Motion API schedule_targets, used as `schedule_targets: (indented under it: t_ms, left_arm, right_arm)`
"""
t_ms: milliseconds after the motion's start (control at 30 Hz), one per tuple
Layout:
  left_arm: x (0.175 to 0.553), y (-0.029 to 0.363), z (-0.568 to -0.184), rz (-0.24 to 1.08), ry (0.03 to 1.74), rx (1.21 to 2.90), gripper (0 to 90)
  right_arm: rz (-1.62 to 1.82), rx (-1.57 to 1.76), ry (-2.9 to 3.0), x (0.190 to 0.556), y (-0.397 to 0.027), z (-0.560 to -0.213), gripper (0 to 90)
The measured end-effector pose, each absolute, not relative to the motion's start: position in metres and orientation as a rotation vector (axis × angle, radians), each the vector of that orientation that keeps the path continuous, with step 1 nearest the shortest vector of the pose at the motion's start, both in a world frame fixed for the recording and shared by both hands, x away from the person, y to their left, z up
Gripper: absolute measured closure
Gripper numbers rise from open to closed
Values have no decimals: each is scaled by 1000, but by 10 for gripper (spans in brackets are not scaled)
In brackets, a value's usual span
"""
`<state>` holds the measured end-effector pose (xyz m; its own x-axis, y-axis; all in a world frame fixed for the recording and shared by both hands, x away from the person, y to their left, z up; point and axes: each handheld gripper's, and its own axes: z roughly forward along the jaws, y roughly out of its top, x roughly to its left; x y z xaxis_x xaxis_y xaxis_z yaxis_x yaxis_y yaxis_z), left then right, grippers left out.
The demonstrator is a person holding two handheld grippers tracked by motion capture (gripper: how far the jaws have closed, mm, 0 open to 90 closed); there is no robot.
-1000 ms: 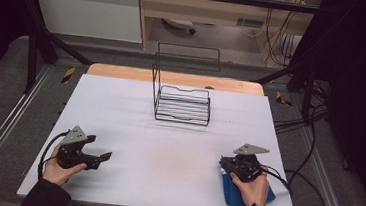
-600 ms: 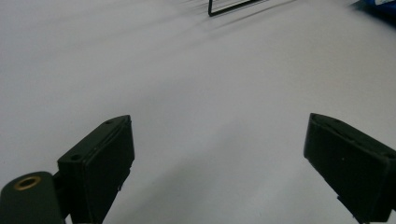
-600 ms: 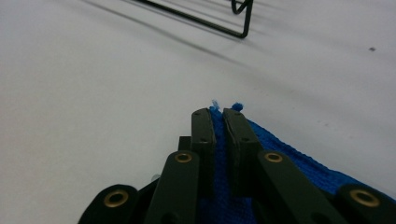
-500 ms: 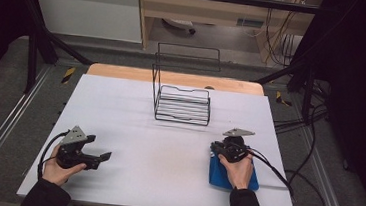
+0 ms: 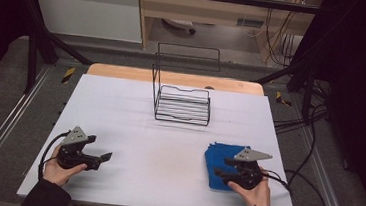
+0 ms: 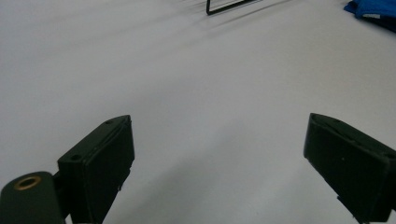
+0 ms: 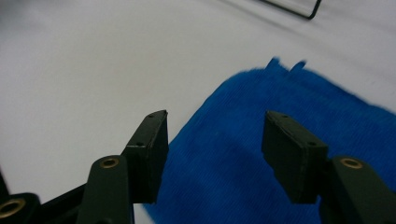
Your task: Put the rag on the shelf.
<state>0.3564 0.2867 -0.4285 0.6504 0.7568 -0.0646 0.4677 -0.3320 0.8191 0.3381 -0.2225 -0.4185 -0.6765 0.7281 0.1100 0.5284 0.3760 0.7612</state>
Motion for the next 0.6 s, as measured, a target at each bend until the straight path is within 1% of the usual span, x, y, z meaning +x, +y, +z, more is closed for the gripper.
schedule_targets:
  t_ms: [133, 233, 367, 467, 500, 533, 600]
  left_arm:
    - [356, 287, -428, 417, 949, 1993, 86]
    - [355, 287, -428, 416, 947, 1992, 87]
    - [355, 286, -428, 414, 943, 1997, 88]
    - [355, 286, -428, 413, 942, 1996, 88]
    - [355, 286, -428, 413, 942, 1996, 88]
    - [355, 287, -428, 413, 944, 1995, 89]
    - [355, 287, -428, 412, 944, 1994, 89]
  right_arm:
    - [1131, 1094, 2472, 322, -220, -429, 448]
    - [1103, 1080, 2513, 314, -217, -435, 449]
    - [1080, 1070, 2534, 313, -212, -442, 456]
    - [1051, 1045, 2527, 314, -210, -446, 515]
    - [1051, 1045, 2527, 314, -210, -446, 515]
    - [1034, 1028, 2517, 314, -210, -446, 572]
    - [1011, 1005, 2509, 313, -210, -446, 620]
